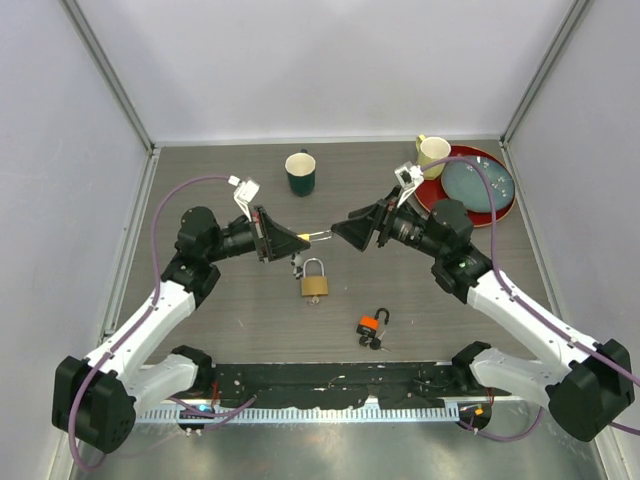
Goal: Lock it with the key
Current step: Lock the lock.
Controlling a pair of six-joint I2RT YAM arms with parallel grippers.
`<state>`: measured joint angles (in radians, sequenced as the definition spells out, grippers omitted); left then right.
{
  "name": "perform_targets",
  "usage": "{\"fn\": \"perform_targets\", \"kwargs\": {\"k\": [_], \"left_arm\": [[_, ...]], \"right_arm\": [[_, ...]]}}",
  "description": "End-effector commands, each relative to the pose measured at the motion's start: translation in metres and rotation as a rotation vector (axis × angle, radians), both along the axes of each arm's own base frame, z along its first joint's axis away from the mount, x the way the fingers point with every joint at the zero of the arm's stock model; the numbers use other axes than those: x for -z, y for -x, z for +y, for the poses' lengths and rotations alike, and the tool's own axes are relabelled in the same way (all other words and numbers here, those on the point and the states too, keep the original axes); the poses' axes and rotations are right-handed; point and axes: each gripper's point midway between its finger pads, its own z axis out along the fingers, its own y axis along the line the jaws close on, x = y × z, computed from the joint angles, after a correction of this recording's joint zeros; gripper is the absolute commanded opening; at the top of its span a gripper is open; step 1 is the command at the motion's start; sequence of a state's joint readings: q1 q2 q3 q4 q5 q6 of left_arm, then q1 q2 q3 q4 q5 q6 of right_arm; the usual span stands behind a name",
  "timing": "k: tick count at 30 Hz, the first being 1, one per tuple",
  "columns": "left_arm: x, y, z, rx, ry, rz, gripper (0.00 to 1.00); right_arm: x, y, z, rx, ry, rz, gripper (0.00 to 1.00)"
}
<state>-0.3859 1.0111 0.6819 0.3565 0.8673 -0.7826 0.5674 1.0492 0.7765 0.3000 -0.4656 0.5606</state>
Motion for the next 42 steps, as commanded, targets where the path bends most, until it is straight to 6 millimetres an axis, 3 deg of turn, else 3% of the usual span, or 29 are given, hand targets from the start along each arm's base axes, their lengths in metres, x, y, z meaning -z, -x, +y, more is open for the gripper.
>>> {"fn": "perform_targets", "kwargs": {"k": [1,6,11,20,27,34,42], "left_arm": [[-0.012,0.001,0.002,0.005,-0.023,-0.065,0.0],[-0.01,0.004,0.003,0.02,-0.047,-0.06,0.0],[-0.007,0.005,0.002,0.031,-0.048,-0.045,0.0],[0.003,0.004,0.002,0.031,-0.056,-0.013,0.0],[0.007,0.005,-0.001,0.052,-0.039,-0.017,0.0],[0.001,0.01,-0.002,0.07,-0.007,-0.015,0.0],[-0.017,0.019,-0.002,0.11,0.035,-0.048,0.0]], "right_arm": [[-0.032,-0.002,-0.012,0.004,0.019,-0.133,0.9],[-0.026,0.005,-0.013,-0.073,0.054,-0.159,0.82],[-0.021,0.014,-0.006,-0.157,0.042,-0.133,0.65],[0.003,0.01,0.002,-0.19,0.046,-0.051,0.64],[0.003,0.001,0.001,-0.16,0.076,-0.069,0.7],[-0.006,0.01,0.002,-0.214,0.089,-0.119,0.66],[-0.004,0.025,0.006,-0.307,0.069,-0.133,0.59]]}}
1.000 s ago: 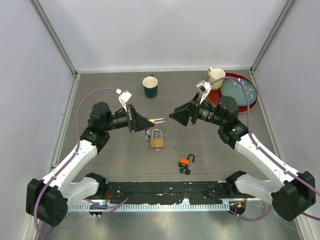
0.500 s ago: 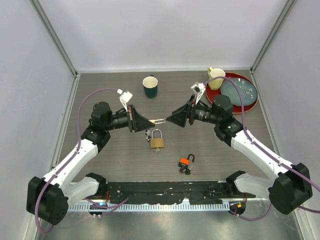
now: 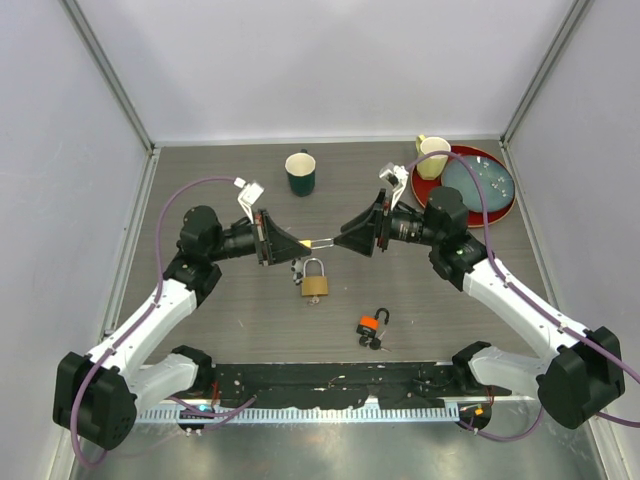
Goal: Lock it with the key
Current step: Lock the lock.
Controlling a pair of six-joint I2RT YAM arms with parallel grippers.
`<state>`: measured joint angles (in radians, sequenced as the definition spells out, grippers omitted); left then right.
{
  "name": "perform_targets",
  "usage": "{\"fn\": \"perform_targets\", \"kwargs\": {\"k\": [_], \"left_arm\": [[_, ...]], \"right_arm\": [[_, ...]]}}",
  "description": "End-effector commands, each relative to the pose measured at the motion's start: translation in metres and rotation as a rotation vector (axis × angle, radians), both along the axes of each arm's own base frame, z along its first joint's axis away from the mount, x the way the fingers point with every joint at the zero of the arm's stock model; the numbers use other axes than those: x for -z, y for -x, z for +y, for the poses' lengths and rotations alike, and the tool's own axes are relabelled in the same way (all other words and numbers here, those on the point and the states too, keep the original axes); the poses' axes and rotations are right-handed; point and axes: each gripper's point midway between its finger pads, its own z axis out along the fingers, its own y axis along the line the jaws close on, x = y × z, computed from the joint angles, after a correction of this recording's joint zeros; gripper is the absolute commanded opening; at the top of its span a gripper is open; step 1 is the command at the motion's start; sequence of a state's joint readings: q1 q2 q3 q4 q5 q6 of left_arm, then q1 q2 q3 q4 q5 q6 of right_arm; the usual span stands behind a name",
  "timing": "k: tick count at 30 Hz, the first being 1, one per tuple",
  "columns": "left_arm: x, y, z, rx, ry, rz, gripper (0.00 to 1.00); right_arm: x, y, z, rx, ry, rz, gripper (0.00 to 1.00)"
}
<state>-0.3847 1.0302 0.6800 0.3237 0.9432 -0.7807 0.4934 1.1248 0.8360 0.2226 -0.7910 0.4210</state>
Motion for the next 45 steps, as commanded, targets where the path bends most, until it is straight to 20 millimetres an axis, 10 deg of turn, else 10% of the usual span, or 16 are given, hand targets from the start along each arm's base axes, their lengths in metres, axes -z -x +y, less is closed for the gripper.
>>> {"fn": "perform_targets", "kwargs": {"k": [1,23,35,45], "left_arm": [[-0.032,0.009,0.0,0.043,0.07,-0.105,0.0],[-0.036,0.018,-0.001,0.09,0.113,-0.097,0.0],[-0.037,0.018,0.0,0.082,0.127,-0.09,0.0],[-0.044,0.023,0.001,0.084,0.152,-0.105,0.0]], "right_arm": [[-0.019,0.009,0.003,-0.063,-0.035,-0.075,0.58],[-0.032,0.031,0.012,-0.173,-0.102,-0.079,0.45],[-0.02,0.032,0.02,-0.174,-0.081,-0.027,0.04],[-0.016,0.029,0.019,-0.146,-0.093,-0.03,0.01]]}}
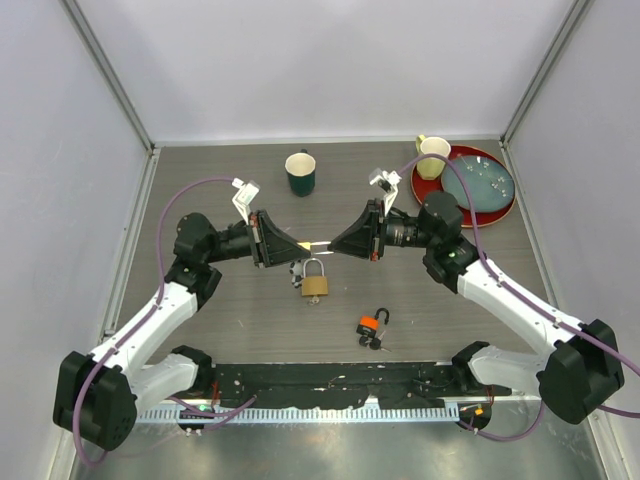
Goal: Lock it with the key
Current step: Lock the lock.
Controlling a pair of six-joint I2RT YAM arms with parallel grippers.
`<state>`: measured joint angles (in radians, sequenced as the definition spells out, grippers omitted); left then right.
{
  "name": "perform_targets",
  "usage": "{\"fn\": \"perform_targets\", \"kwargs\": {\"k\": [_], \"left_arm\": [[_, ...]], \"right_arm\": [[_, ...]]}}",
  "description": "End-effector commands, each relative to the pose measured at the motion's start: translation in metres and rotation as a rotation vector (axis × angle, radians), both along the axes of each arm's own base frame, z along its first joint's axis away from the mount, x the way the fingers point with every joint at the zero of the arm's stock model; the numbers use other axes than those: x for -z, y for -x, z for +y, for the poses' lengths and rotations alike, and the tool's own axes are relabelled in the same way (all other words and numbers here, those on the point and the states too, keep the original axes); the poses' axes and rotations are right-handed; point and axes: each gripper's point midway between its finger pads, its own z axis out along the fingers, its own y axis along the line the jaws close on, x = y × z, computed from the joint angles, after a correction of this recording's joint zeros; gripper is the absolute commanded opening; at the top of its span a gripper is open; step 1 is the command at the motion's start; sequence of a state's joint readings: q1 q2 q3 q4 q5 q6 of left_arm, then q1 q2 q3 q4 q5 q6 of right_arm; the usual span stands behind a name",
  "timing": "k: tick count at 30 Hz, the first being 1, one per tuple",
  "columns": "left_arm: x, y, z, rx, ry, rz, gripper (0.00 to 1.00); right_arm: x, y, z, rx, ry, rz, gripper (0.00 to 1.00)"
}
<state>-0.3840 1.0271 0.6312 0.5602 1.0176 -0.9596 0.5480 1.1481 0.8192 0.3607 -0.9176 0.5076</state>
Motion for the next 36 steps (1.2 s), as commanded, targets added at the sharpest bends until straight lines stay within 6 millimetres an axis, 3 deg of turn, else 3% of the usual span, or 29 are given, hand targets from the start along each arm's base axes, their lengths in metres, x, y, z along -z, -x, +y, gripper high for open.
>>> {"fn": "perform_targets", "kwargs": {"k": [1,14,27,36], "left_arm": [[-0.023,0.006,0.003,-0.001,0.053,-0.099,0.0],[-0.01,-0.001,0.0,-0.003,0.041,-0.085,0.0],[-0.001,-0.01,-0.004,-0.013,0.021,-0.087,0.0],[-0.009,-0.01,-0.012,0.012,0.068,-0.094,0.0]], "right_arm": [[-0.006,-0.003,0.001,0.031,-0.032,-0.028,0.01],[-0.015,0.003,0.009,-0.005,-0.083,0.01,0.01],[-0.01,0.007,0.022,-0.039,-0.086,0.046,0.01],[-0.004,0.008,0.031,-0.057,-0.08,0.058,0.01]]}}
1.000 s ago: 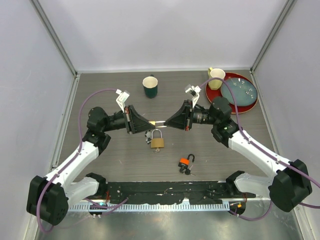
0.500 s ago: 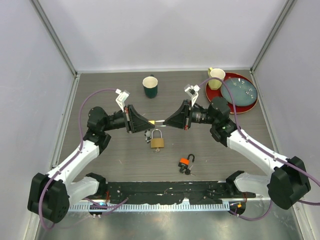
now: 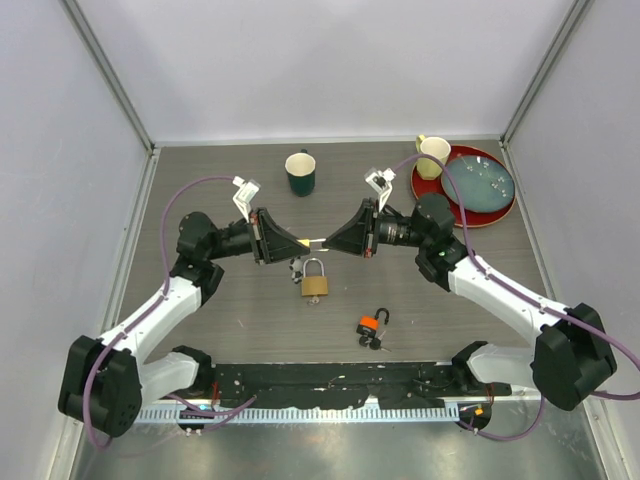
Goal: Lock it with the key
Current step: Lock the lock.
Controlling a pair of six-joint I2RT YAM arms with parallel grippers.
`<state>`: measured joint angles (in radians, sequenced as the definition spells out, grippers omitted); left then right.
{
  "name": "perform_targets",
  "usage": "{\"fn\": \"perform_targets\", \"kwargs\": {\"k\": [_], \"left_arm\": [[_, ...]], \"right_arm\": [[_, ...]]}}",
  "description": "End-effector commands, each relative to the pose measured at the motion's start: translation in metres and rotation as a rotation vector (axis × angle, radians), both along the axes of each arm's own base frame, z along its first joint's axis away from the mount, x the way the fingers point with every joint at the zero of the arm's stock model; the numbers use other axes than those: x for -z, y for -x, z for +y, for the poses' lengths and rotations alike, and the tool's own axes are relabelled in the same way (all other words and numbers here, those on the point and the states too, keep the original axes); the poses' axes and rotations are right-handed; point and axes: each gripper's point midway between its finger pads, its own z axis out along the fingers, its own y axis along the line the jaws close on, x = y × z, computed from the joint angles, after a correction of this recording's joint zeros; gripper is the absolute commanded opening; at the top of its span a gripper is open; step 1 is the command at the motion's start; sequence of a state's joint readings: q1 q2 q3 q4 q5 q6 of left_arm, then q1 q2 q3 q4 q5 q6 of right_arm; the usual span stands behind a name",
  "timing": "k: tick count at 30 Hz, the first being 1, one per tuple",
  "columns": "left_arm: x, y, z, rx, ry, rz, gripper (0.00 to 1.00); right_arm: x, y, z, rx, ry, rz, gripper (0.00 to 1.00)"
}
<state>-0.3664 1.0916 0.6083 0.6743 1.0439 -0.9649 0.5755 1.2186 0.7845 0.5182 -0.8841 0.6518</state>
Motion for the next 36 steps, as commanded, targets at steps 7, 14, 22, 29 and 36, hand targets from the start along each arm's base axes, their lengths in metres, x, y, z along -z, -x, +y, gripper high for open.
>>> {"fn": "perform_targets", "kwargs": {"k": [7,14,22,29,36], "left_arm": [[-0.019,0.002,-0.017,0.037,0.067,-0.069,0.0],[0.0,-0.002,-0.014,-0.007,-0.032,-0.06,0.01],[0.019,-0.005,-0.001,-0.069,-0.167,-0.047,0.45],[0.014,-0.006,0.012,-0.111,-0.235,-0.082,0.61],[0.005,-0.008,0.03,-0.195,-0.374,-0.161,0.8]], "right_arm": [[-0.01,0.011,0.018,-0.046,-0.026,-0.058,0.01],[-0.008,-0.002,0.011,0.05,0.069,-0.108,0.01],[-0.006,-0.015,-0.001,0.129,0.15,-0.176,0.01],[-0.001,-0.017,-0.006,0.13,0.218,-0.203,0.01],[0.004,-0.011,-0.013,0.093,0.306,-0.245,0.01]]}}
